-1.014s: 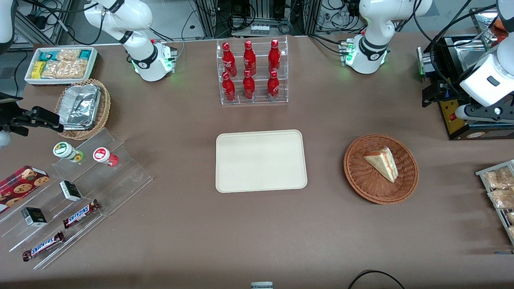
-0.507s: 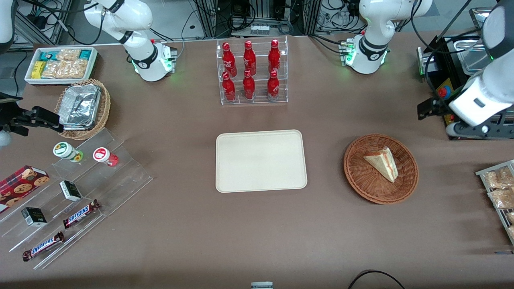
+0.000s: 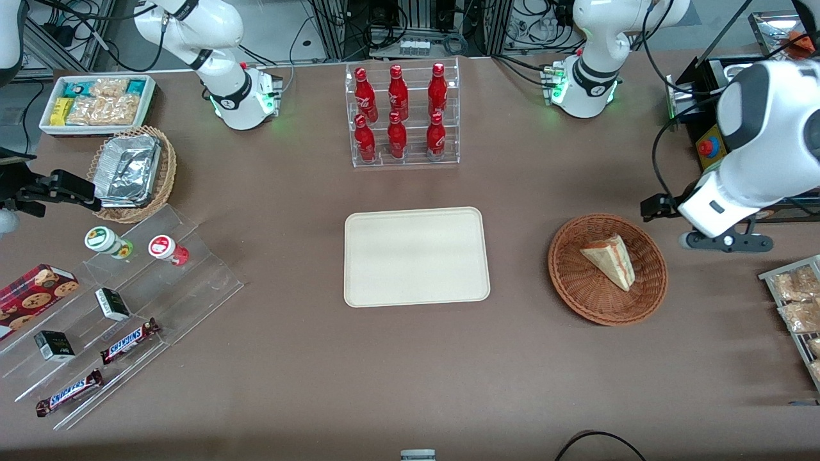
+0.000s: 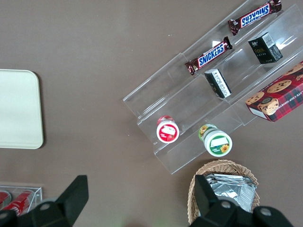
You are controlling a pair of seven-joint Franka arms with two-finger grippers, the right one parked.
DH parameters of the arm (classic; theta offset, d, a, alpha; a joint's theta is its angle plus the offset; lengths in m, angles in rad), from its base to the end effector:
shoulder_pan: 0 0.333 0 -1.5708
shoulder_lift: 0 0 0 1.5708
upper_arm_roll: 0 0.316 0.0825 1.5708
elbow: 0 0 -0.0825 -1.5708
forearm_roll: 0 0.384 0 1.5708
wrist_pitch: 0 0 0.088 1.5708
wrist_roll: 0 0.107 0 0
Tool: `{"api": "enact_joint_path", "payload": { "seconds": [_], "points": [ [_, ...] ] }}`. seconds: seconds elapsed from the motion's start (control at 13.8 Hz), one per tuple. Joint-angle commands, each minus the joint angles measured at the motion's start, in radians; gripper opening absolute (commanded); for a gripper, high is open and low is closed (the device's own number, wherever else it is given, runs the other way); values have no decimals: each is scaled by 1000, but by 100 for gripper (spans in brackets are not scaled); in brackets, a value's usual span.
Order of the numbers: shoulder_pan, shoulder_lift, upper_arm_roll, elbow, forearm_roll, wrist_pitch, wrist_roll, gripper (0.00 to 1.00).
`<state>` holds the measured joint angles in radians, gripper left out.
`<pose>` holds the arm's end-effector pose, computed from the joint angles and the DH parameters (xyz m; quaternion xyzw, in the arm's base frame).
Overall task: Place sandwich from basket to tray
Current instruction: 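Move the left gripper over the wrapped sandwich in the wicker basket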
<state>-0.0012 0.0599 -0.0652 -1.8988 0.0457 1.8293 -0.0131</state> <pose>0.5605 -0.0330 0.4573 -0.9971 0.0339 0.0637 0.0223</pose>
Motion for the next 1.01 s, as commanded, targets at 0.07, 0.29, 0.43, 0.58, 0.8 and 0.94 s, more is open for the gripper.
{"api": "enact_joint_path", "payload": {
  "seconds": [0.07, 0.29, 0.43, 0.58, 0.8, 0.94],
  "points": [
    [9, -20, -4, -124, 14, 148, -76, 100],
    [9, -14, -4, -151, 13, 186, -285, 100],
    [-2, 18, -5, -141, 14, 191, -448, 100],
    [-2, 24, -5, -152, 14, 221, -526, 100],
    [-2, 40, -5, -186, 14, 296, -686, 100],
    [0, 34, -5, -235, 13, 359, -711, 100]
  ]
}}
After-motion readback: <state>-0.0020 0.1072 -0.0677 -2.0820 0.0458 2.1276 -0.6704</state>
